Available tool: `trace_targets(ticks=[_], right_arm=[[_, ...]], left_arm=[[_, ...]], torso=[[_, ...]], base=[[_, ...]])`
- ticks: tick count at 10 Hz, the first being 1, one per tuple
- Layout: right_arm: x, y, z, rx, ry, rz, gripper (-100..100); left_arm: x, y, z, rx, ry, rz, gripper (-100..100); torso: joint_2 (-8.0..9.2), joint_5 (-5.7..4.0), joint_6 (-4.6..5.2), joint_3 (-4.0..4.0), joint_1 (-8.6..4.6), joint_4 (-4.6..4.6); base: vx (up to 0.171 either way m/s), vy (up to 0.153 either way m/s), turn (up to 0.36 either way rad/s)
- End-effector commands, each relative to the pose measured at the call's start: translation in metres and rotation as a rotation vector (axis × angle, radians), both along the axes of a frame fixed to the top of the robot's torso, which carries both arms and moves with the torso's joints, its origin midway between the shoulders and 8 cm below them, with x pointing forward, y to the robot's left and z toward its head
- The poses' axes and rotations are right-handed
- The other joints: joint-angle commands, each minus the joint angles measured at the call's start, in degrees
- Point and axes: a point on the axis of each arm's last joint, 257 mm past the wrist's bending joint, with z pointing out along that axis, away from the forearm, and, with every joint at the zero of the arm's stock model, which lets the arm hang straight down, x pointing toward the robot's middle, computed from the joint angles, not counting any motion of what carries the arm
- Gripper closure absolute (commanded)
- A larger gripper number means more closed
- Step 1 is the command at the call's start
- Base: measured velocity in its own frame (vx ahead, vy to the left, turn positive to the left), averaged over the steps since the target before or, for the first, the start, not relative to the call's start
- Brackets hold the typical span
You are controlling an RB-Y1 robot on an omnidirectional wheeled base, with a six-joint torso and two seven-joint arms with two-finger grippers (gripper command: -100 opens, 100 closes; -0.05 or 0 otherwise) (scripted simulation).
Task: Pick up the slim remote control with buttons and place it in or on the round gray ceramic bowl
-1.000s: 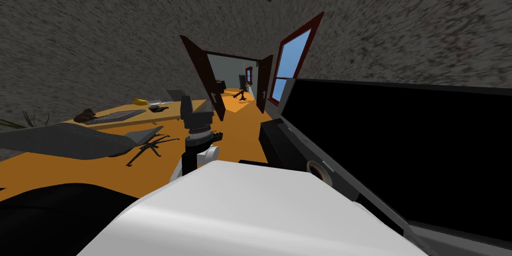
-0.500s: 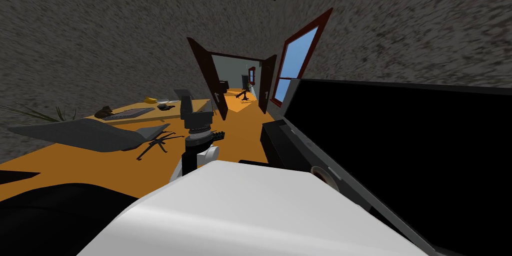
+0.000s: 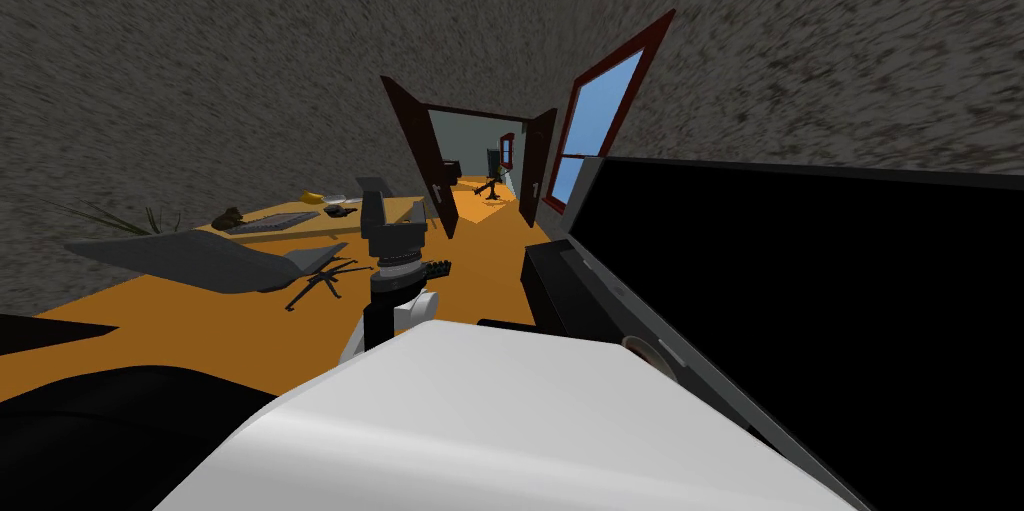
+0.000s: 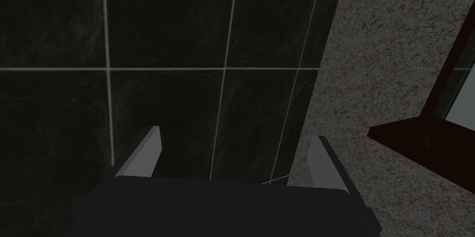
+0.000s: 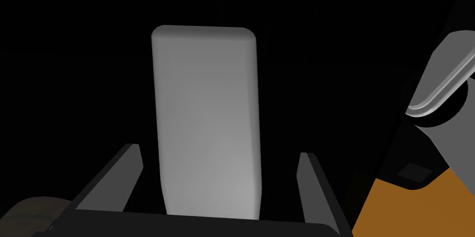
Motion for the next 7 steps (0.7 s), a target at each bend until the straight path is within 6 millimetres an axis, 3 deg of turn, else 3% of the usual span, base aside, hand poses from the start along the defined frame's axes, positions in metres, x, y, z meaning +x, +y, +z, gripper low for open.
trace_targets(ticks=[1,5,6,7], right_arm=[[0.000,0.000,0.000,0.000,0.000,0.000,100],[0.000,-0.001,0.000,-0.001,0.000,0.000,100],[0.000,-0.001,0.000,-0.001,0.000,0.000,0],[0.005,-0.012,0.010,0.000,0.003,0.007,100]], left_arm=[[0.000,0.000,0.000,0.000,0.000,0.000,0],[0.000,0.000,0.000,0.000,0.000,0.000,0],[0.000,0.000,0.000,0.000,0.000,0.000,0],[0.000,0.000,0.000,0.000,0.000,0.000,0]], torso=[[0.00,0.00,0.00,0.00,0.00,0.00],[-0.02,0.00,0.01,-0.02,0.05,-0.01],[-0.03,0.00,0.01,-0.02,0.05,-0.01],[-0.03,0.00,0.01,-0.02,0.05,-0.01]], base=[[0.000,0.000,0.000],[0.000,0.000,0.000],[0.000,0.000,0.000],[0.018,0.027,-0.114]])
